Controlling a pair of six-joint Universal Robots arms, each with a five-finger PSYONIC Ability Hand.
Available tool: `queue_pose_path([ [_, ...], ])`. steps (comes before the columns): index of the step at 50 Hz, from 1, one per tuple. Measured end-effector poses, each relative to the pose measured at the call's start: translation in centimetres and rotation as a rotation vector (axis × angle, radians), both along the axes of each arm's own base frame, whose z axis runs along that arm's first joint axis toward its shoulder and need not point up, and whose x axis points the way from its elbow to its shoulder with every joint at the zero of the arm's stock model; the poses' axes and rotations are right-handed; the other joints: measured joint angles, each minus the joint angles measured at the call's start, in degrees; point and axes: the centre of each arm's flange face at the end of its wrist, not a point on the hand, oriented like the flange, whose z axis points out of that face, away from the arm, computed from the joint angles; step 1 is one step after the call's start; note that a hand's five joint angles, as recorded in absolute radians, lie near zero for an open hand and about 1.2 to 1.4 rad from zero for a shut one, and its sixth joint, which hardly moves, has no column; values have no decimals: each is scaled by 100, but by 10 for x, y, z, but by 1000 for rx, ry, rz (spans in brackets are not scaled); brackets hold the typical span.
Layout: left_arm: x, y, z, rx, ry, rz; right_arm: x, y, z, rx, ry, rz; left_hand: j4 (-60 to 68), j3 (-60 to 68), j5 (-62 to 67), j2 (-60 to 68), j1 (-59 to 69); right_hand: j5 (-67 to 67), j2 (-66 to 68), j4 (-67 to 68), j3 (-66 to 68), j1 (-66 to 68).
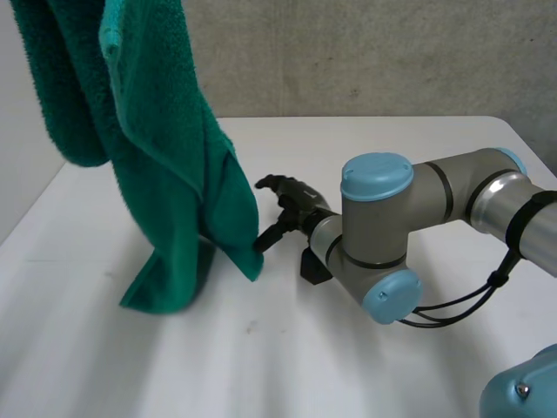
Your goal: Fold the towel.
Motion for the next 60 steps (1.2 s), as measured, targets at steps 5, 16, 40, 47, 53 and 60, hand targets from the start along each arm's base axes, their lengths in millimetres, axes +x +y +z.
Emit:
queue_pose_path([
  [5,-1,2,-2,12,-9,-5,17,19,-4,38,-38,79,0,0,0,0,0,2187,2376,2243,2397,2065],
  [16,8,-6,-3,19,-8,43,4,4,26,2,-66,27,1,0,0,1,0,5203,5282,5365,5356,4341],
  [40,4,-5,-238,649,-448,-104,-115,-40,242,-832,269,-186,3,11,0,7,0,5206,5283,5368,5357,4341],
  [47,-28,47,-284,747,-575,-315,-105,-37,239,-825,253,-163,-1143,-1214,-817,-1241,-1119,5224,5283,5368,5357,4341],
  [53,-43,65,-284,698,-632,-381,-95,-17,243,-841,230,-96,-5628,-5564,-5204,-5613,-5492,5228,5283,5368,5357,4342],
  [60,-45,19,-259,594,-609,-250,-94,16,265,-910,190,-9,-5683,-5607,-5216,-5686,-5491,5228,5283,5368,5357,4343],
])
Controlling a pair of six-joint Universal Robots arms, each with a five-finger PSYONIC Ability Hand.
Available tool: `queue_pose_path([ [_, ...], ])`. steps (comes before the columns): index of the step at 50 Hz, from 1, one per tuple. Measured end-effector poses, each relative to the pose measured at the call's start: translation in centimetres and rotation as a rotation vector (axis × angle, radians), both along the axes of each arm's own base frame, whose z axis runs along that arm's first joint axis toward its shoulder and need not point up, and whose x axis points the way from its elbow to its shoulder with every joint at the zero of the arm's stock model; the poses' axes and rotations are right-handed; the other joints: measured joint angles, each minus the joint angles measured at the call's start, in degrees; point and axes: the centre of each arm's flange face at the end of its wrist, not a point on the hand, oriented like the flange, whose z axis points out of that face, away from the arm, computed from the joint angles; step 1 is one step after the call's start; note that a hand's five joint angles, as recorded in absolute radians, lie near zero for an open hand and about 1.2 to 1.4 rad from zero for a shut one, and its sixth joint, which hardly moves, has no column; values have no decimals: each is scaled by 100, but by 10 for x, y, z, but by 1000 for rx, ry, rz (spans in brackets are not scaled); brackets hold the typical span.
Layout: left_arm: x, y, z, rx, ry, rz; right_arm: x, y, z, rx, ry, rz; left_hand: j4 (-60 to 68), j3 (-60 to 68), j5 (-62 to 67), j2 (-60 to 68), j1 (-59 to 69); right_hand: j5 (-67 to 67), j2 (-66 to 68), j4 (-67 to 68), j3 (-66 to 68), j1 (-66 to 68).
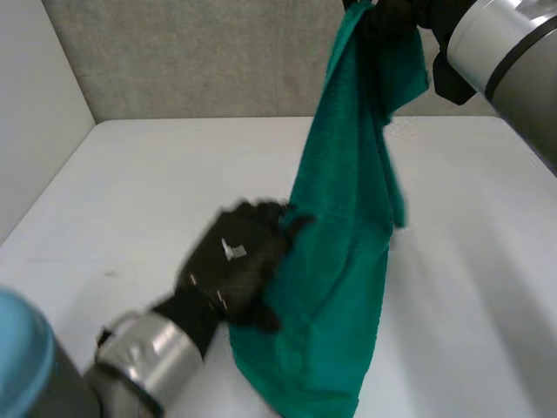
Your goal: Fold the towel.
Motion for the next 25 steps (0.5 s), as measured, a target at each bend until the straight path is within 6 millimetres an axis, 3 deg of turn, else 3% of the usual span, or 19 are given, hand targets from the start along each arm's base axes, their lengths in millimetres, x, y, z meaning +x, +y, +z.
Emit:
queue_pose_path([
  [1,0,0,0,0,0,0,0,0,0,0,0,0,0,0,0,0,0,0,0,0,0,0],
  [2,5,-30,6,-26,6,74,-3,12,10,-27,-2,31,0,0,0,0,0,0,0,1,0,0],
  [4,7,-44,7,-30,11,109,-5,17,14,-39,-3,42,0,0,0,0,0,0,0,1,0,0],
  [5,10,-60,7,-25,19,147,-7,23,19,-53,-7,54,0,0,0,0,0,0,0,0,0,0],
  [10,12,-99,-7,64,64,218,-15,42,35,-96,-22,74,0,0,0,0,0,0,0,1,0,0],
  [19,5,-119,-57,349,78,196,-25,59,53,-144,-47,73,66,57,51,68,88,0,0,1,0,0],
  [24,3,-122,-78,515,90,100,-28,64,59,-162,-58,66,1164,1091,1084,1183,1313,0,0,2,0,0],
  [25,3,-122,-79,535,93,86,-29,64,59,-164,-60,64,1905,1945,1811,2008,2164,0,0,2,0,0],
])
